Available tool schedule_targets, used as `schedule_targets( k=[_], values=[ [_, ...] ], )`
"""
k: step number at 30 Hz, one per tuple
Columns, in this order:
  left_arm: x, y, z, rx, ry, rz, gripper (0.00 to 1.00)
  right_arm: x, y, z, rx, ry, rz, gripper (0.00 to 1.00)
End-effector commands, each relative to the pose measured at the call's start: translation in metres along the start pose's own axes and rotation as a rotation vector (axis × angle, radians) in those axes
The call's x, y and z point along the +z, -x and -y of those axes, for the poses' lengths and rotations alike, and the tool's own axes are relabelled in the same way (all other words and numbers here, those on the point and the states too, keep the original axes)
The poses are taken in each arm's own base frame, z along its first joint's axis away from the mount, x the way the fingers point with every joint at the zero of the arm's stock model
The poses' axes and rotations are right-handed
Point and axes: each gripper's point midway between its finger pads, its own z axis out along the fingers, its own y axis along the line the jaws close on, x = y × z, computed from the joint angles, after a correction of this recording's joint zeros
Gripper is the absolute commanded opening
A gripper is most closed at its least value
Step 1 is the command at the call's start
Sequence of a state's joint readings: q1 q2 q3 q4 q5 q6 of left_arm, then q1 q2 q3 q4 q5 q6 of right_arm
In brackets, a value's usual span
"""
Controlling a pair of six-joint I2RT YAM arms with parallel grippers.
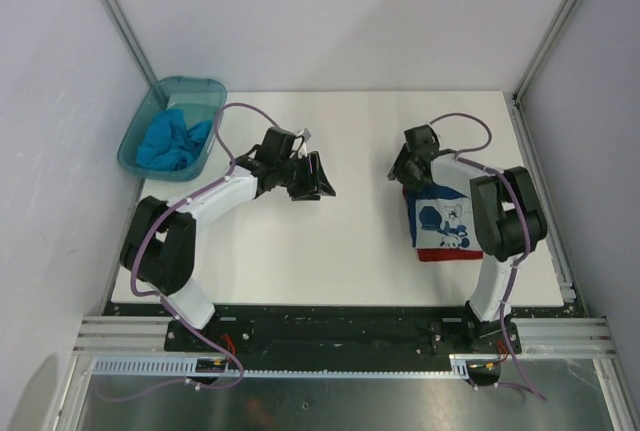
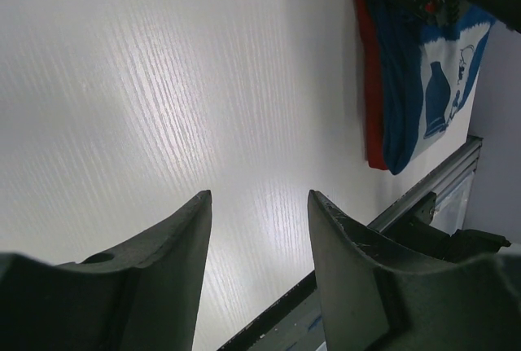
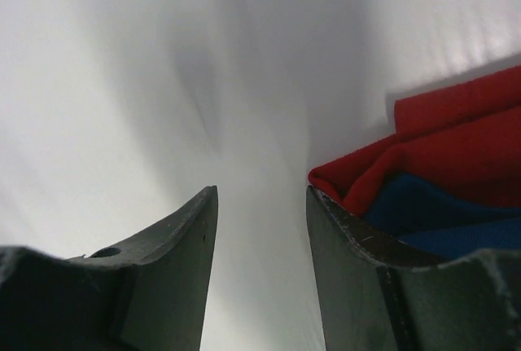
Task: Fold and stack the t-shirts
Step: Put the neatly folded tshirt into the corner of the board with the right arm
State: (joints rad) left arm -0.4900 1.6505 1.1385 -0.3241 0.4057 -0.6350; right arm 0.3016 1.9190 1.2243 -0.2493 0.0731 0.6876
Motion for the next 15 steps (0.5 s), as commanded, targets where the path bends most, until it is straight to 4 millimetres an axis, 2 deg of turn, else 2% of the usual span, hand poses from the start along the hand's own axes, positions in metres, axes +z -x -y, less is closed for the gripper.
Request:
schedule_targets(
  k=[1,10,15],
  values=[
    [-0.007,0.002,0.004,0.031,-0.032,0.011,0.55,-0.019,-0.019,0.042,0.004,-0.071,-0.051,0.52],
    [-0.006,-0.003,0.001,0.023,-0.029,0.003,0.55,-0.055,-0.037,0.099,0.068,-0.104,-0.054,0.52],
    [-0.007,-0.004,0.002,0.021,-0.031,0.003,0.55,-0.070,-0.034,0.129,0.120,-0.138,-0.034,0.52]
  ],
)
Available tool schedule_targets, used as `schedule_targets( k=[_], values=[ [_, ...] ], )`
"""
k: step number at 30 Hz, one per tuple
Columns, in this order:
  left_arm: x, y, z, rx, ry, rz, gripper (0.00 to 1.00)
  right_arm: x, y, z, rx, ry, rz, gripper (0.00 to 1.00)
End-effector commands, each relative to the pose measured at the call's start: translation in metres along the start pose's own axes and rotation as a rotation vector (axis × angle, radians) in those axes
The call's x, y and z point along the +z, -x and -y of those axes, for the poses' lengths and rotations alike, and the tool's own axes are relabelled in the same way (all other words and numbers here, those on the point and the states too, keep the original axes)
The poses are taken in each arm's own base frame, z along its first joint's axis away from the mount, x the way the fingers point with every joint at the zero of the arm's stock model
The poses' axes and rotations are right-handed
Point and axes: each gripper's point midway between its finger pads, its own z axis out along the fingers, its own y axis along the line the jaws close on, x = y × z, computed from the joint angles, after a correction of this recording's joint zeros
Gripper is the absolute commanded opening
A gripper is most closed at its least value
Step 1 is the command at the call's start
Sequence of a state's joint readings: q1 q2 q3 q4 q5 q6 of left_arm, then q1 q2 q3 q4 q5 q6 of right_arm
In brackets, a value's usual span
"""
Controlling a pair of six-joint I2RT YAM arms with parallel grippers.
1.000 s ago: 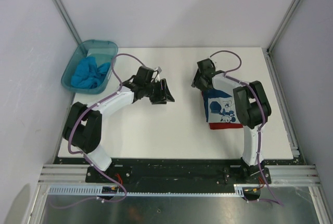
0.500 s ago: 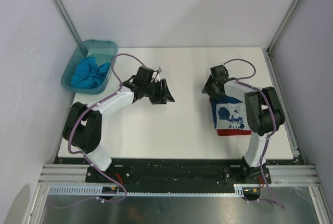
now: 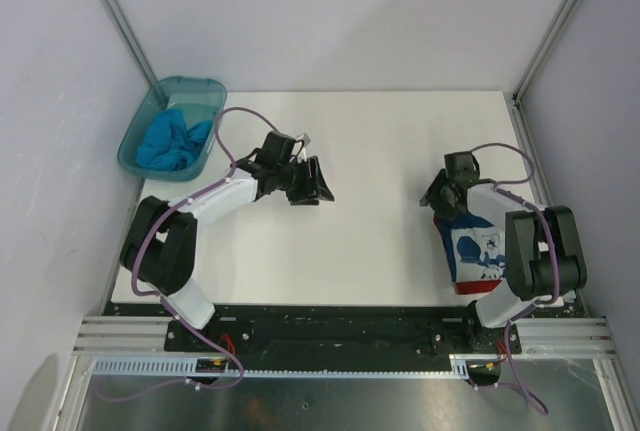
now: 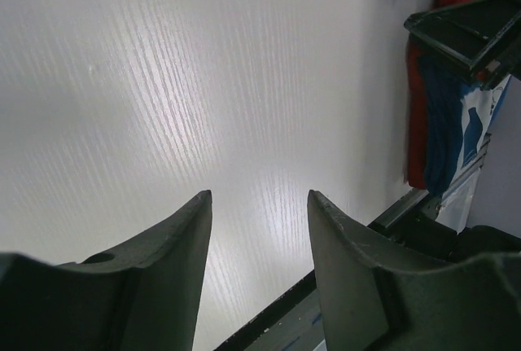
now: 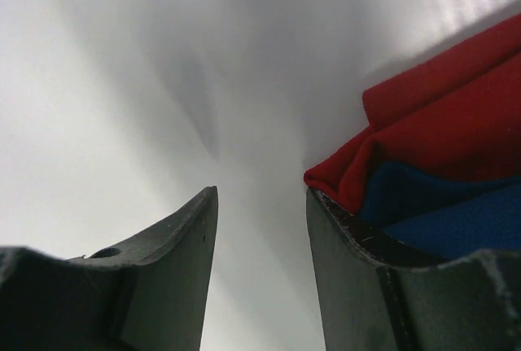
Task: Fold and stack the t-shirts
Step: Put the neatly folded tshirt into the corner of the board with the right arm
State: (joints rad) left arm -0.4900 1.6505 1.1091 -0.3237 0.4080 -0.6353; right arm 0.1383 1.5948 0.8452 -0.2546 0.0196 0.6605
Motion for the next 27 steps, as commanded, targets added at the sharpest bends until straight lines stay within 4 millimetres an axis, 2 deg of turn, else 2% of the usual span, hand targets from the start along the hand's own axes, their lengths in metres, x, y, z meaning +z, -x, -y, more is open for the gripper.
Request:
schedule_targets(
  k=[1,9,11,19,23,27],
  values=[
    [-0.010,0.005,0.010,0.032,-0.045,0.025,0.55,-0.014,0.000,0.037,0.027,-0.068,-0.002,0.52],
    [-0.011,0.005,0.009,0.029,-0.039,0.032,0.55,-0.021,0.020,0.058,0.092,-0.080,0.040,0.52],
    [-0.012,0.004,0.008,0.028,-0.034,0.033,0.55,-0.021,0.025,0.054,0.099,-0.038,0.041,0.52],
    [-0.012,0.005,0.006,0.027,-0.025,0.043,0.55,-0.028,0.052,0.014,0.036,0.046,0.074,0.55],
    [-0.013,0.007,0.005,0.029,-0.020,0.052,0.56,-0.037,0.057,-0.026,-0.032,0.096,0.087,0.57],
    [-0.016,0.009,0.004,0.041,-0.010,0.068,0.57,-0.049,0.051,-0.061,-0.077,0.149,0.086,0.59]
  ],
)
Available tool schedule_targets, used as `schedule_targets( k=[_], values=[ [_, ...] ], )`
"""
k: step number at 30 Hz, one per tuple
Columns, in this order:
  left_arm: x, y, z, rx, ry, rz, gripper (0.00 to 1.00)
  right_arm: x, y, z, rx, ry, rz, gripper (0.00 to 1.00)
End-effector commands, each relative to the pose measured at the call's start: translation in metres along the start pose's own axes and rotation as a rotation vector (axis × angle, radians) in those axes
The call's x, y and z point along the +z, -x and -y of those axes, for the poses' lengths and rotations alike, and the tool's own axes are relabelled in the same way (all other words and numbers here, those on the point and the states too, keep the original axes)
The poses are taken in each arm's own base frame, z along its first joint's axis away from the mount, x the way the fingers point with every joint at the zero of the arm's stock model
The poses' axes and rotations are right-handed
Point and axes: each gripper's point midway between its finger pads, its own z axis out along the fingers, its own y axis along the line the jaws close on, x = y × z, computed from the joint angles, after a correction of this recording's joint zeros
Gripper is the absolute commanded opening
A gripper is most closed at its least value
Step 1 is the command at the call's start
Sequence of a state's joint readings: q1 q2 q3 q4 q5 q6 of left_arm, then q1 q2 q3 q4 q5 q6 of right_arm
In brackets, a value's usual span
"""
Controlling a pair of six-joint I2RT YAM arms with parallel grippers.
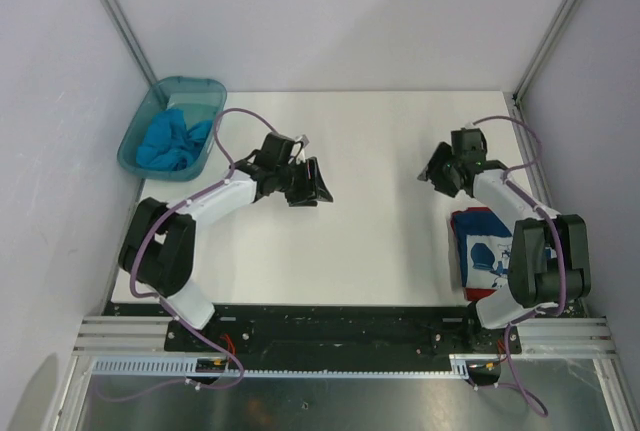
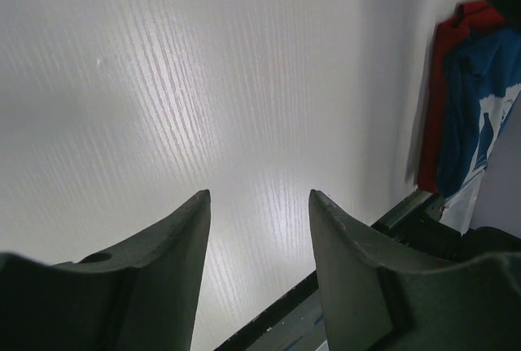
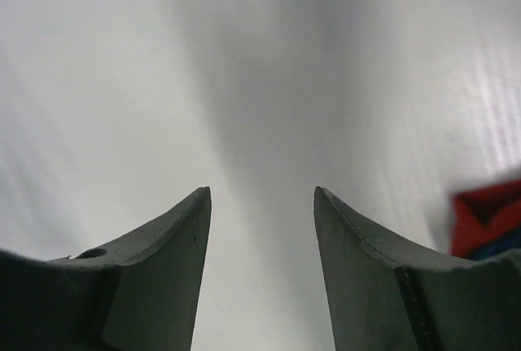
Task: Fold and stack the t-shirts
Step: Put the neatly folded tshirt into the corner of the board with the right arm
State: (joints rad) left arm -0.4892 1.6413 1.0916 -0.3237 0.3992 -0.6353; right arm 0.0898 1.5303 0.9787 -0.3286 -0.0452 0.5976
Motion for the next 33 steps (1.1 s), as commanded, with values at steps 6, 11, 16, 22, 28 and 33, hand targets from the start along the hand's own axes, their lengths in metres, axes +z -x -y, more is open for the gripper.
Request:
schedule_targets(
  k=[6,11,16,22,28,33],
  values=[
    [-0.027,0.015,0.003,0.092,0.008,0.120,0.63,-0.035,-0.016,-0.084,-0.103,0.166,0.010,0.65],
    [-0.043,0.015,-0.005,0.149,0.045,0.180,0.80,-0.063,-0.025,-0.112,-0.149,0.248,0.035,0.73],
    [-0.069,0.017,-0.014,0.200,0.079,0.267,0.99,-0.087,-0.025,-0.128,-0.163,0.332,0.054,0.79],
    [-0.103,0.021,-0.014,0.221,0.087,0.384,0.99,-0.103,-0.023,-0.134,-0.182,0.365,0.085,0.81],
    [-0.126,0.030,-0.013,0.241,0.111,0.472,0.99,-0.108,-0.020,-0.137,-0.186,0.380,0.099,0.83],
    [-0.128,0.035,-0.011,0.236,0.116,0.483,0.99,-0.108,-0.019,-0.138,-0.179,0.381,0.104,0.83]
  ],
)
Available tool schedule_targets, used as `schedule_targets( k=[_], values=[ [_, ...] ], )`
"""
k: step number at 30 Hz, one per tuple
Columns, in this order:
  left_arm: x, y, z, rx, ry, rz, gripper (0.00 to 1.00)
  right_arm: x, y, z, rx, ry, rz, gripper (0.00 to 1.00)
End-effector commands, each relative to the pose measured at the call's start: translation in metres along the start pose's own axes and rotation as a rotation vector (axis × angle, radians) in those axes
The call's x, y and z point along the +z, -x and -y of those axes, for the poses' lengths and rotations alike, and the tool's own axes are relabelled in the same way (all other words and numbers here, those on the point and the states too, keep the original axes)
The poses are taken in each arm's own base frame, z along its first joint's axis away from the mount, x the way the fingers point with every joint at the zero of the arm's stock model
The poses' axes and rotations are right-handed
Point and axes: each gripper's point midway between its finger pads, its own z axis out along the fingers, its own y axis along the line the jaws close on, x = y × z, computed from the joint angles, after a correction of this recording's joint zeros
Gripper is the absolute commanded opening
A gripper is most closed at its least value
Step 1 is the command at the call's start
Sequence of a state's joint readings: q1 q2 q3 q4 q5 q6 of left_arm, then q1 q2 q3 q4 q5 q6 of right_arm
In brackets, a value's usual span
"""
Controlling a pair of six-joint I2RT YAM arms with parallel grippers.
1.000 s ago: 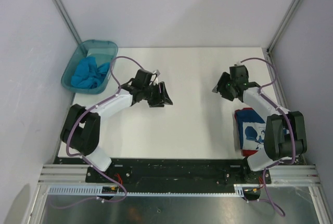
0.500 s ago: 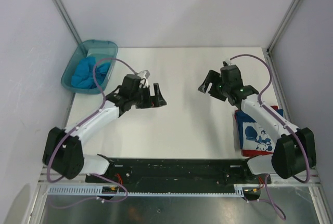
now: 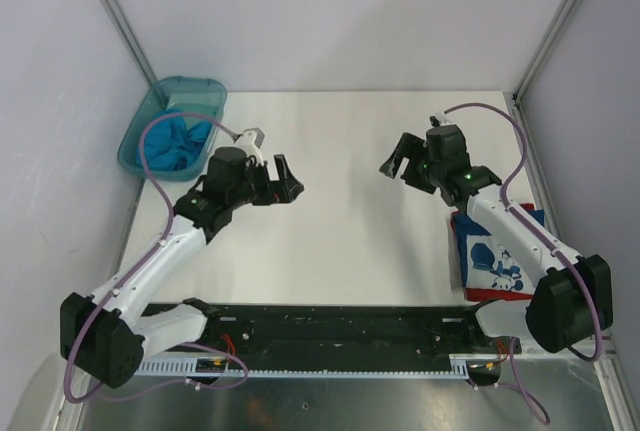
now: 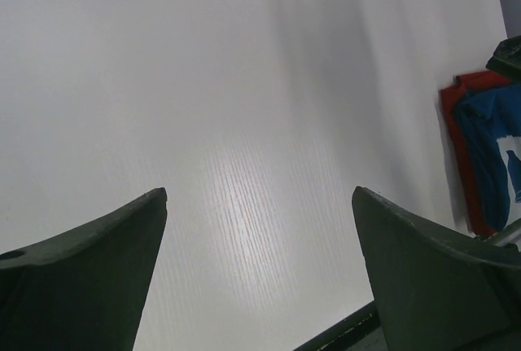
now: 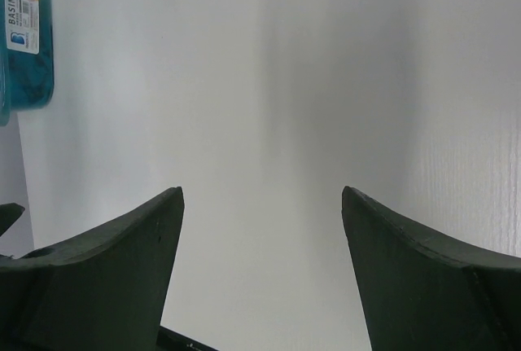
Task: Fold and stack the t-shirts
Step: Put the neatly folded tshirt into the corner of the board with the right arm
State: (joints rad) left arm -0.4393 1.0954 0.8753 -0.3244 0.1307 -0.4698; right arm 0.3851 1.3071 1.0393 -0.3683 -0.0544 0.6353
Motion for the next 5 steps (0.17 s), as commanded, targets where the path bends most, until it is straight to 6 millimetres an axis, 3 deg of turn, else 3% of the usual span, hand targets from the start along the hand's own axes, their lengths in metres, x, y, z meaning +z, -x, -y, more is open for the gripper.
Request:
schedule_targets(
  k=[1,5],
  values=[
    [-0.0015,0.0119,-0.0056,0.024,0.028,0.043,0.99,-0.0117,0.0195,-0.0189,-0.009,0.053,0.063,0.83],
    [0.0006,0.0141,-0.0063,0.033,0.036,0.041,0.99,-0.0107,0.0200,-0.0180,-0.004,0.047,0.065,0.84]
  ],
)
